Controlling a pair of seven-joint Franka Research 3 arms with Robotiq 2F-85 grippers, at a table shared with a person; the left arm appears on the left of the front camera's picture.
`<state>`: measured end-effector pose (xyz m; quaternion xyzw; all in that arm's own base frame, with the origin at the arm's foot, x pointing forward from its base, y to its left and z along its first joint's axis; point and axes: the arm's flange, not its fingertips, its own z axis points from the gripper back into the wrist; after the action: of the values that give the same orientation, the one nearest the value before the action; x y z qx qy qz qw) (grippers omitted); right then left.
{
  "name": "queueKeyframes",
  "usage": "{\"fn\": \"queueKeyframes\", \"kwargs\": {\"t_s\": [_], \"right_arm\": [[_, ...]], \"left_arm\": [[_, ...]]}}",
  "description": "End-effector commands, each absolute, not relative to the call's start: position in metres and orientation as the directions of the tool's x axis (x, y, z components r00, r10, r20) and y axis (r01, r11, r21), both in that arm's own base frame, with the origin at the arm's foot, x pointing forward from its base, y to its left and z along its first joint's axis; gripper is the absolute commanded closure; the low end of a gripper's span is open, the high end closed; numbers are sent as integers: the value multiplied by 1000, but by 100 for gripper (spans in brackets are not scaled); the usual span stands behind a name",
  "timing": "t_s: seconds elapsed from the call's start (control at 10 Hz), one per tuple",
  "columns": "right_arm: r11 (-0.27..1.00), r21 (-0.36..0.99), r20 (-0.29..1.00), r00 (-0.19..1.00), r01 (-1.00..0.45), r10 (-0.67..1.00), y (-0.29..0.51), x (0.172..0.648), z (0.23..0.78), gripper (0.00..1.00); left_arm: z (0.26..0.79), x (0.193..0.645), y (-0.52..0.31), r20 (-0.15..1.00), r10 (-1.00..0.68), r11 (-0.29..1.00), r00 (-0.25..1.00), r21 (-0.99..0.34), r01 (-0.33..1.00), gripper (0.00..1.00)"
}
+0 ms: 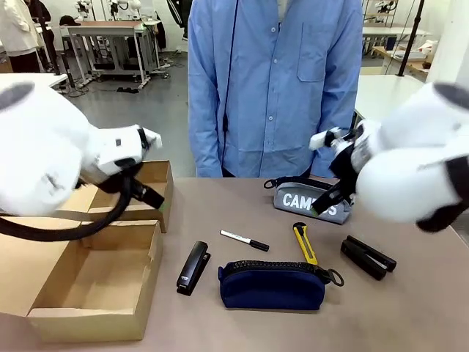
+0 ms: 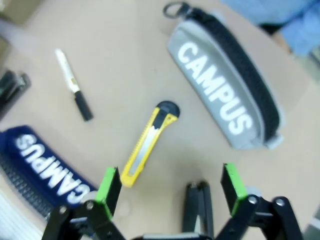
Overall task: Place items inside the box.
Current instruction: Pick up a Pencil pouch or Stapler and place it inside the Mailer Box closest to the robot.
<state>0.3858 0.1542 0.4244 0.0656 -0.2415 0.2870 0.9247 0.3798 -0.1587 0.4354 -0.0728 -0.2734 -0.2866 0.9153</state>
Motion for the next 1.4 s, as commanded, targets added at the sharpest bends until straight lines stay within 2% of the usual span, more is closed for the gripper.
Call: {"fn": "queueKeyframes", "kwargs": {"t_s": [0.0, 0.2, 0.3, 0.5, 0.7, 0.8, 0.9, 1.0, 1.3], "right_arm": [[849, 227, 441, 828, -477, 348, 78, 359, 517, 0], [704, 545, 460, 865, -454, 202, -15, 315, 547, 0], [639, 671, 460, 887, -376, 40, -70, 294, 542, 0], [368, 899, 371, 860, -238, -351, -196, 258, 495, 0], [206, 967, 242, 784, -148, -572, -258, 233, 445, 0], [202, 974, 206, 762, -101, -613, -267, 229, 430, 0], [288, 958, 203, 740, -13, -642, -265, 234, 424, 0], [288, 954, 235, 815, -87, -530, -278, 193, 428, 0], [288, 954, 235, 815, -87, -530, -278, 193, 428, 0]], "left_arm": [[522, 313, -105, 612, -390, 788, 689, -165, 593, 0], [547, 288, -40, 633, -313, 687, 708, -364, 629, 0], [545, 285, 7, 626, -200, 650, 754, -491, 580, 0], [503, 282, 120, 524, 102, 541, 846, -742, 395, 0], [445, 259, 197, 434, 333, 423, 837, -862, 279, 0], [421, 231, 230, 369, 550, 293, 749, -925, 241, 0], [411, 212, 231, 334, 687, 244, 645, -943, 228, 0], [437, 231, 232, 402, 397, 411, 825, -882, 232, 0], [437, 231, 232, 402, 397, 411, 825, -882, 232, 0]]}}
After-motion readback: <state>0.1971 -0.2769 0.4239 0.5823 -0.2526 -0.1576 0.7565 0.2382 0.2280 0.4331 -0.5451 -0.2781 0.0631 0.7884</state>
